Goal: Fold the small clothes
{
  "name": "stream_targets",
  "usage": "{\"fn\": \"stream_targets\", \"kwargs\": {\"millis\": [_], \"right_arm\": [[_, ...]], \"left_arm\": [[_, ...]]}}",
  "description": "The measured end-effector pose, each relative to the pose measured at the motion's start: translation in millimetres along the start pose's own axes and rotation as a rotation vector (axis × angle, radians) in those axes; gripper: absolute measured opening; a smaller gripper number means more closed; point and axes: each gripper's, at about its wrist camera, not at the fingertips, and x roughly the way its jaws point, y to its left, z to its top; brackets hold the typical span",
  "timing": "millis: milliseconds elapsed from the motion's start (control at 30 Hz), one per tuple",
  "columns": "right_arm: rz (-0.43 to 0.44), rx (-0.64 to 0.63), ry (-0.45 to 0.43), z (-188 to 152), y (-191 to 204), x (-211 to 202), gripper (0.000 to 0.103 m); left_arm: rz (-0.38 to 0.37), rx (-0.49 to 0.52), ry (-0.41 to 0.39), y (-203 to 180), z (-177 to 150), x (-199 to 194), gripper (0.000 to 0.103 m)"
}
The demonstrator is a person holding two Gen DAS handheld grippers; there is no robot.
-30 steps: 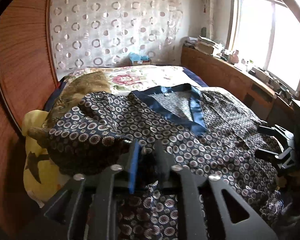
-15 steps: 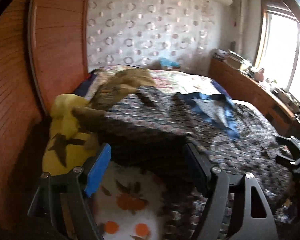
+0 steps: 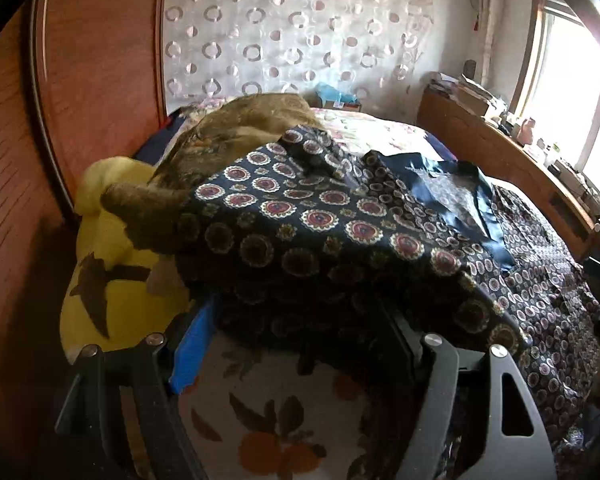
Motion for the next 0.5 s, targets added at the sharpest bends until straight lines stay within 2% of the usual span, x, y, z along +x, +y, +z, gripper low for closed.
{"fn": "stream_targets", "kwargs": {"millis": [33, 100, 133, 167, 200, 267, 500], "right_arm": [[-0.003, 0.005, 0.003, -1, -2, 0, 0.103], [-0.011, 0.022, 0.005, -4, -9, 0, 0.103], [-0.015, 0.030, 0.005, -5, -12, 0, 0.103], [-0.017, 0.039, 0.005, -7, -15, 0, 0.103], [-0.019, 0.046, 0.004, -7, -18, 0, 0.103], [-0.024, 0.056, 0.001, -9, -20, -1, 0.103], [-0.033, 0.075, -0.006, -15, -22, -2, 0.103]], "left_arm": [[0.006, 0.007, -0.004, -3, 1, 0, 0.069], [0.015, 0.027, -0.002, -7, 4, 2, 0.041], [0.006, 0.036, 0.006, -9, 5, 3, 0.032], [0.003, 0.042, 0.013, -9, 6, 5, 0.015], [0.014, 0.051, 0.018, -10, 8, 7, 0.005], [0.032, 0.064, 0.010, -11, 11, 7, 0.001], [-0.033, 0.113, -0.066, -39, 41, -9, 0.000]]}}
